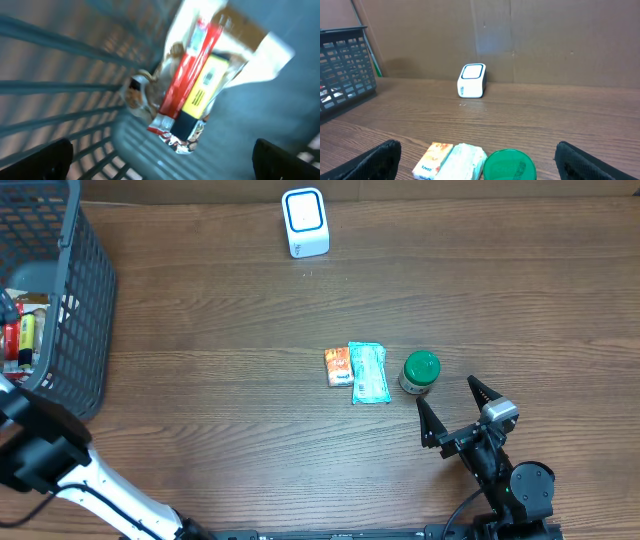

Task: Scan the item barcode
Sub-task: 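Move the left gripper back into the grey basket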

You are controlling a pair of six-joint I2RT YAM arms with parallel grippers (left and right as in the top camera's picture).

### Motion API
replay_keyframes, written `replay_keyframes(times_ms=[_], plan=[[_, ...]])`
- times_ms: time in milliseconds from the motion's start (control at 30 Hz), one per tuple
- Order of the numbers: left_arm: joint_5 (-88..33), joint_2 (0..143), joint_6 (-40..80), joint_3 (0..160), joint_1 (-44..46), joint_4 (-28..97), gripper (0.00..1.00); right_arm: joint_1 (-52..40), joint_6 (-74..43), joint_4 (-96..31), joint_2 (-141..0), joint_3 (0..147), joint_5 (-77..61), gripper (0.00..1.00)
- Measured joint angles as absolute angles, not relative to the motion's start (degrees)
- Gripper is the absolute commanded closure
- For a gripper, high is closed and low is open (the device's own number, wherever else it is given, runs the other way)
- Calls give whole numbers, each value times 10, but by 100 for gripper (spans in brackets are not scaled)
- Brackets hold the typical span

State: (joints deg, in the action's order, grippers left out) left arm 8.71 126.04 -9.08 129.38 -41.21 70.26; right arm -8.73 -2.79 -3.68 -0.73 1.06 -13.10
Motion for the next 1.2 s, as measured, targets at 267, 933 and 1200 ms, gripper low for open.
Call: replay_keyframes(times_ms=[267,933,1200], plan=[[47,1353,-136,1288,-420,672,0,-87,-28,-37,-7,11,-131,0],[-25,1401,-127,1287,-419,679,11,-87,-28,-37,-7,11,-131,0],[-42,1401,-109,1287,-419,672,0,-87,-28,-37,-7,11,-131,0]])
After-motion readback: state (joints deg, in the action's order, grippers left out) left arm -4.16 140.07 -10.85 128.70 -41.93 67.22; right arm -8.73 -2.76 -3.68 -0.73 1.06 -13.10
